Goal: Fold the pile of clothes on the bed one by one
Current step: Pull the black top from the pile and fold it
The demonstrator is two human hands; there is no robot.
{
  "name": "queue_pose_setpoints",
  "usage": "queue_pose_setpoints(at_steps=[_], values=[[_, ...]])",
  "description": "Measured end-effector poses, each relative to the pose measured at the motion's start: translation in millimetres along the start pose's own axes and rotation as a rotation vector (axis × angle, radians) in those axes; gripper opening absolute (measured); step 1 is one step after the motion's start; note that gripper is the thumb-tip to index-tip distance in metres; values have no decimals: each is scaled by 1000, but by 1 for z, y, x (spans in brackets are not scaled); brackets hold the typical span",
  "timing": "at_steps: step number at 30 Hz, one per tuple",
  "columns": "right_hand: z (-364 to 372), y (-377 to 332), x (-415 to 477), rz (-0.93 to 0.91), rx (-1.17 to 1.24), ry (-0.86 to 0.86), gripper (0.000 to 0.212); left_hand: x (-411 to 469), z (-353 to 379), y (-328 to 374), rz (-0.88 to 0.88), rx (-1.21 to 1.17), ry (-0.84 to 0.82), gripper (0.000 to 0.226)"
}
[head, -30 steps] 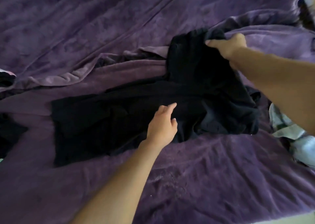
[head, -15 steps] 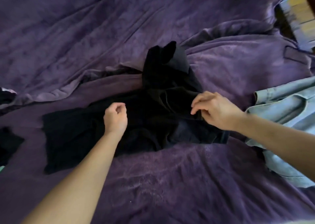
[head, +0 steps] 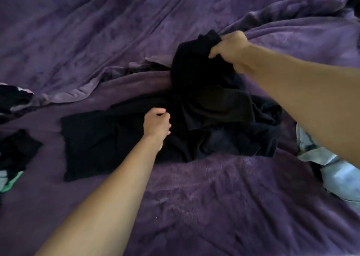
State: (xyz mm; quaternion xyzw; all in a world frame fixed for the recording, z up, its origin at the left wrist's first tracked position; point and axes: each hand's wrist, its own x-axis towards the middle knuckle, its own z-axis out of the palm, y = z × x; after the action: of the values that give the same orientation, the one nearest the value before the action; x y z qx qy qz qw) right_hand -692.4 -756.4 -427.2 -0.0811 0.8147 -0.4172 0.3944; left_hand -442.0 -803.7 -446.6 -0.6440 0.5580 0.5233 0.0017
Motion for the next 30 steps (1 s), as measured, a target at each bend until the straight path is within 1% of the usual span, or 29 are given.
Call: queue_pose_setpoints(at_steps=[1,2,3,4,5,6,7,8,9,10,11,12,13,14,15,16,17,18,19,20,22,23,24,26,28,30], values=[[-2,-1,-12,-161,-15,-15,18,2,-8,-6,-4,1,19,23],[-6,2,-30,-380,-81,-44,18,4,-17,-13,-13,1,42,23],[-14,9,-52,-595,-186,-118,24,6,-25,-18,-24,2,67,23],[-22,20,-73,-735,-324,-197,27,8,-32,-22,-31,15,94,23],[-30,37,-90,-830,-495,-280,31,9,-37,-26,-16,51,130,23],[-38,55,-102,-855,-681,-356,34,8,-39,-29,35,111,179,24],[-44,73,-109,-823,-811,-388,37,6,-39,-30,119,183,240,23],[-49,87,-114,-767,-848,-366,40,2,-37,-30,228,250,299,23],[-55,99,-115,-749,-802,-282,41,-3,-32,-28,358,307,337,22],[-59,107,-117,-737,-723,-145,38,-9,-25,-27,502,359,350,22],[-63,114,-116,-693,-639,33,34,-15,-16,-26,644,418,340,21],[-66,120,-113,-578,-570,201,32,-20,-6,-27,775,487,311,21],[-68,126,-111,-395,-506,306,39,-24,5,-29,887,567,252,22],[-65,131,-110,-193,-425,324,54,-28,16,-33,958,665,160,25],[-60,138,-111,-25,-328,287,71,-30,26,-37,970,784,51,31],[-53,146,-112,79,-258,234,83,-29,36,-42,934,904,-50,39],[-46,151,-112,131,-212,189,89,-24,43,-45,871,999,-128,47],[-41,153,-111,164,-164,163,89,-17,49,-45,817,1060,-171,52],[-37,153,-109,182,-88,149,82,-11,54,-44,781,1089,-195,54],[-36,153,-105,197,9,128,66,-5,57,-41,760,1082,-210,55],[-37,144,-103,190,174,75,29,2,56,-33,736,965,-269,52],[-40,137,-106,168,216,66,20,3,51,-32,728,871,-304,50],[-44,129,-112,132,228,53,17,2,43,-32,724,763,-324,48],[-43,106,-129,15,194,-1,16,1,18,-37,695,530,-274,42],[-29,78,-151,-117,169,-66,15,3,-15,-47,612,347,-129,36],[4,48,-169,-228,76,-56,18,10,-54,-61,515,282,36,32]])
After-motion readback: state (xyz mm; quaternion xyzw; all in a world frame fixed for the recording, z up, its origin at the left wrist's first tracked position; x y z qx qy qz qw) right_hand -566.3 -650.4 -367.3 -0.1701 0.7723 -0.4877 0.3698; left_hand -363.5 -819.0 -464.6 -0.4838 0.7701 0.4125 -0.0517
